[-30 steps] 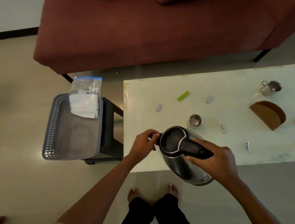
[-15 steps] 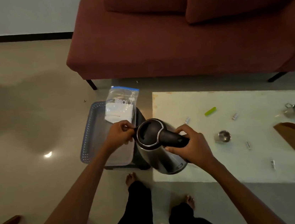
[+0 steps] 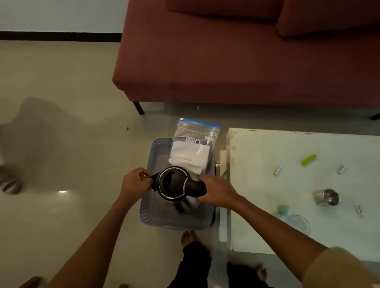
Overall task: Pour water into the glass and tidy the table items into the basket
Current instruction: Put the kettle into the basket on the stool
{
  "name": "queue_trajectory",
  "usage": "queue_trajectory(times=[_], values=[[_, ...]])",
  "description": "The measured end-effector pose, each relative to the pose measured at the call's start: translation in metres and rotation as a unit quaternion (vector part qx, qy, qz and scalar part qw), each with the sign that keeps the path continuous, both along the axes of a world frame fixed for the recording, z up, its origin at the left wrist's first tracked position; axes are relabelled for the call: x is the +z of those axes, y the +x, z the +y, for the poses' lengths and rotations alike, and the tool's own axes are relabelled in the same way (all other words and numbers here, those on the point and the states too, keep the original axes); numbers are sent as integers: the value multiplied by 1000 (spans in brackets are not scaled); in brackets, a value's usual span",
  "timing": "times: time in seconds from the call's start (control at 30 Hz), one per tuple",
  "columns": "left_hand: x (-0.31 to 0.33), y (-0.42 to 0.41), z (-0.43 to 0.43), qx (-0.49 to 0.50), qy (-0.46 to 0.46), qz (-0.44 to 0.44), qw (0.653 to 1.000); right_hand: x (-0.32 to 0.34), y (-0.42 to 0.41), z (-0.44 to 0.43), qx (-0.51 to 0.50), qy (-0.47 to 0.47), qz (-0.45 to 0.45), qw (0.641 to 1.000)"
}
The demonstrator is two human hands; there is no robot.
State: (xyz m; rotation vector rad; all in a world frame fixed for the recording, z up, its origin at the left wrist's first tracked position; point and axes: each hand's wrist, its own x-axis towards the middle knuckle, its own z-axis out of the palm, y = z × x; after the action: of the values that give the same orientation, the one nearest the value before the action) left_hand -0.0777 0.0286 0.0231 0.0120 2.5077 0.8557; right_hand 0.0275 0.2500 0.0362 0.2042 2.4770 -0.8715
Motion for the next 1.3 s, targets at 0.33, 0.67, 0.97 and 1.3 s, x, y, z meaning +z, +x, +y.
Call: queue_trajectory(times=[0.33,0.67,0.97,1.3], values=[[-36,22,1,17,-3,-39,999,-43,-6,-9,53,102,4,993],[-35,-1,-1,-3,-92,-41,995,-43,-20,-4,73,54,-105,990],[-53,-3,86,-134,-32,94,986,-36,-74,53,-224,-49,-83,970],[-66,8,93,-125,-74,179,973,-78,-127,61,-413,-121,-105,896]])
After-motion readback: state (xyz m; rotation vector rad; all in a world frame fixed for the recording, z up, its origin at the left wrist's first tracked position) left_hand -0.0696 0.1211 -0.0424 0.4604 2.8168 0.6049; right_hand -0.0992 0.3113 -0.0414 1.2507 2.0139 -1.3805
